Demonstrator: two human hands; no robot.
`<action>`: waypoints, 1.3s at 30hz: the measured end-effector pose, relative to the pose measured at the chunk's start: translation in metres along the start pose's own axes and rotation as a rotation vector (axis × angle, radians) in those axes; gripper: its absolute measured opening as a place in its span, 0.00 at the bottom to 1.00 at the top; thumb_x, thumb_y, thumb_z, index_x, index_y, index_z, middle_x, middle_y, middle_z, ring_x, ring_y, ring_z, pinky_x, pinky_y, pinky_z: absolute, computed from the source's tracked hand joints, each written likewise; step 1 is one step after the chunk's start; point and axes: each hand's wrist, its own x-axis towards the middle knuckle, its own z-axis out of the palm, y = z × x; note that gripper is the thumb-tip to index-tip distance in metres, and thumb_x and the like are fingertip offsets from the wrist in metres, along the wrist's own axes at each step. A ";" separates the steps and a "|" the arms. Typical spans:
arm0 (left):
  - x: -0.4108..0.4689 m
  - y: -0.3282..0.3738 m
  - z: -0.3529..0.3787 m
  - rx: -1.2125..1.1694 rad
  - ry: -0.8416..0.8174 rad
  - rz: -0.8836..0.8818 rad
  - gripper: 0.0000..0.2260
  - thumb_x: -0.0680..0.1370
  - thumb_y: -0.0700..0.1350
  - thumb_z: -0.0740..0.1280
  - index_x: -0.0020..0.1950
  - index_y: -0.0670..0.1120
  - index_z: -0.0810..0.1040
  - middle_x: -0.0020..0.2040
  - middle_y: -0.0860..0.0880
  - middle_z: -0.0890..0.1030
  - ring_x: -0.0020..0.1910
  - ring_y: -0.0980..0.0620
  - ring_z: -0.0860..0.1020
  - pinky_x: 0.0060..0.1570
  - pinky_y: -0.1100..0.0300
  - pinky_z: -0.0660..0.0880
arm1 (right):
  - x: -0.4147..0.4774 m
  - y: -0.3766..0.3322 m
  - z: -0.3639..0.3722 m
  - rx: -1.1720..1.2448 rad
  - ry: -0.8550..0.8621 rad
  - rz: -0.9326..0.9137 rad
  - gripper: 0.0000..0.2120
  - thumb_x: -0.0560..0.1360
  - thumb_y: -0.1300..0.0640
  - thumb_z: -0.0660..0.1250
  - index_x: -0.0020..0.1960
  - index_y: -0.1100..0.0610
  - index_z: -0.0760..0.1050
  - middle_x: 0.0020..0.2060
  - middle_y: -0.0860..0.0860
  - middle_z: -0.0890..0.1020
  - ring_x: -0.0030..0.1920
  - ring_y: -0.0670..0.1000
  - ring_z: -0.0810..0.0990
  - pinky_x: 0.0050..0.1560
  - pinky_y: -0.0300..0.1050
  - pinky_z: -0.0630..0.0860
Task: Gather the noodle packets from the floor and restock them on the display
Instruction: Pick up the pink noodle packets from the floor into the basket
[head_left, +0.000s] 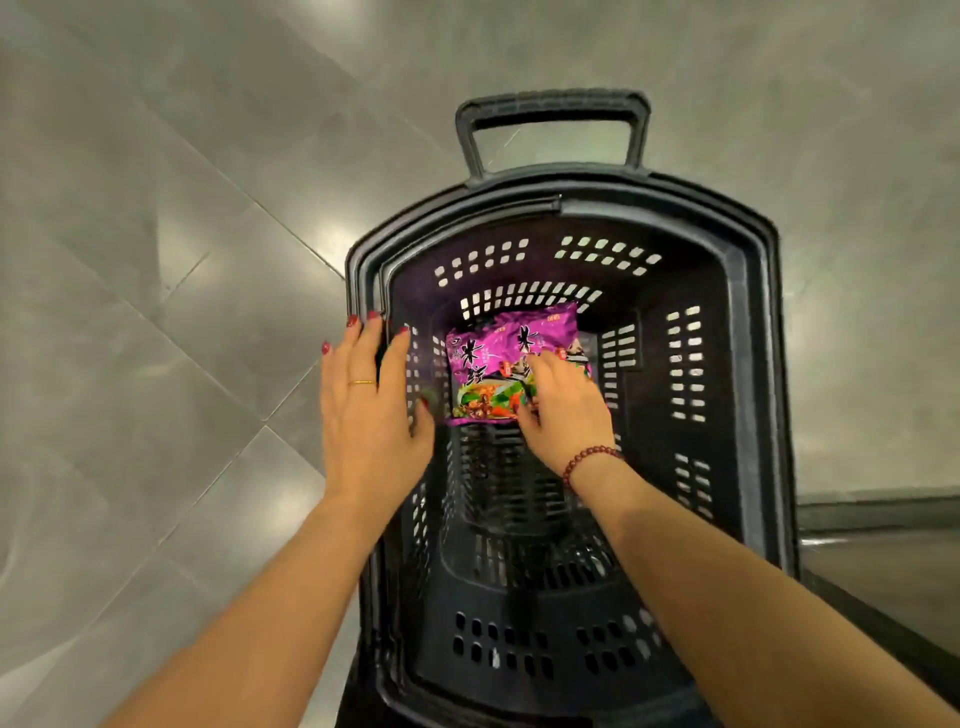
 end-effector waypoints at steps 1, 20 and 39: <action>-0.001 0.007 -0.010 0.033 -0.058 0.050 0.31 0.69 0.37 0.73 0.71 0.39 0.70 0.71 0.39 0.70 0.74 0.40 0.61 0.76 0.48 0.50 | -0.011 -0.004 -0.018 -0.001 0.038 0.007 0.26 0.74 0.54 0.68 0.70 0.59 0.67 0.66 0.55 0.73 0.66 0.56 0.71 0.67 0.50 0.68; -0.035 0.115 -0.247 0.175 -0.344 1.147 0.30 0.61 0.42 0.75 0.63 0.42 0.76 0.63 0.40 0.78 0.63 0.37 0.75 0.60 0.43 0.75 | -0.265 -0.144 -0.247 0.105 0.408 0.653 0.31 0.70 0.50 0.71 0.69 0.58 0.69 0.68 0.58 0.72 0.67 0.60 0.70 0.67 0.56 0.67; -0.438 0.260 -0.252 0.217 -0.480 2.171 0.30 0.58 0.46 0.78 0.59 0.43 0.78 0.55 0.42 0.80 0.54 0.39 0.79 0.49 0.48 0.78 | -0.720 -0.262 -0.119 0.213 0.727 1.570 0.32 0.60 0.48 0.79 0.60 0.59 0.78 0.56 0.57 0.81 0.55 0.60 0.80 0.56 0.55 0.77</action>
